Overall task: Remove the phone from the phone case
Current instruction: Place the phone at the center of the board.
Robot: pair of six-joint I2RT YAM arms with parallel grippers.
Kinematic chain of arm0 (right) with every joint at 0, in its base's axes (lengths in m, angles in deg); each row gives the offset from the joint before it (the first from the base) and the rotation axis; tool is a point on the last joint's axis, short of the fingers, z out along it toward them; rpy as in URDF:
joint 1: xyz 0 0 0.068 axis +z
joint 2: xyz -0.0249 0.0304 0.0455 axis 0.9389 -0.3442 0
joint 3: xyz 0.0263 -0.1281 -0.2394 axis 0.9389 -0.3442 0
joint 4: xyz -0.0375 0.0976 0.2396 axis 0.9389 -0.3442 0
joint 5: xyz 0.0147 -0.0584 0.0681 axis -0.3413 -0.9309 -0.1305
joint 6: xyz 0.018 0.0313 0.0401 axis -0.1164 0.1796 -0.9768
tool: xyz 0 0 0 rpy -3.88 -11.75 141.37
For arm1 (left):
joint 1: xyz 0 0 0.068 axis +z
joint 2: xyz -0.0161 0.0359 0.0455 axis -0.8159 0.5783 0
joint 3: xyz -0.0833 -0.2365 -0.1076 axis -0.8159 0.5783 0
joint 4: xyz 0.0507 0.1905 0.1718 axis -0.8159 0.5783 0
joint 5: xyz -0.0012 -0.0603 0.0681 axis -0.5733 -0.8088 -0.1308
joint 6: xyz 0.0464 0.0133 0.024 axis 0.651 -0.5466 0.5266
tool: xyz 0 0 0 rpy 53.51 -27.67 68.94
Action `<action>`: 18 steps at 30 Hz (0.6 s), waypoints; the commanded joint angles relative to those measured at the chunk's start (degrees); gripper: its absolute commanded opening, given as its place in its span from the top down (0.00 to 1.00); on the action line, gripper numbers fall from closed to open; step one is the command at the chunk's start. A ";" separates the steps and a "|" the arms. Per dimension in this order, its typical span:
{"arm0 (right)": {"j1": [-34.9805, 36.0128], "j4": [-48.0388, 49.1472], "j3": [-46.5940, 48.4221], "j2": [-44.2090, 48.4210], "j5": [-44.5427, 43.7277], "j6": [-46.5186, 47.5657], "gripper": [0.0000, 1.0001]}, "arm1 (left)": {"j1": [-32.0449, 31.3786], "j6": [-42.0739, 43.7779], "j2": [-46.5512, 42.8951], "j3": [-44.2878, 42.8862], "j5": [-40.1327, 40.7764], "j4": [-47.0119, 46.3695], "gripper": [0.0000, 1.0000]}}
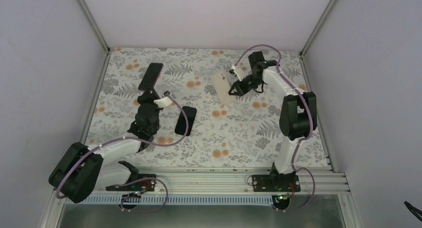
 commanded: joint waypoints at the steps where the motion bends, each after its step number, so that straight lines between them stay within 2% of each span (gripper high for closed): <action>1: 0.14 -3.66 -2.06 -1.51 -0.08 3.18 0.97 | 1.19 -1.26 1.51 2.46 -3.15 3.52 0.98; 9: -0.07 -4.83 -6.65 -3.49 -3.72 4.76 0.96 | 2.88 -0.15 10.63 7.22 -3.09 0.00 0.98; 12: -0.26 -4.90 -7.28 -4.41 -5.50 4.06 0.96 | 2.59 -0.62 11.89 7.79 -2.83 2.05 0.96; 14: -0.51 -5.14 -7.14 -5.06 -7.02 3.25 0.94 | 2.38 -2.60 10.20 7.58 -4.52 7.49 0.90; 16: -0.82 -5.69 -6.79 -5.12 -9.27 2.85 0.79 | 2.05 -5.97 6.57 6.38 -7.56 17.28 0.77; 18: -1.03 -6.11 -6.50 -4.64 -12.39 2.48 0.67 | 1.99 -10.39 2.08 3.54 -13.16 31.14 0.65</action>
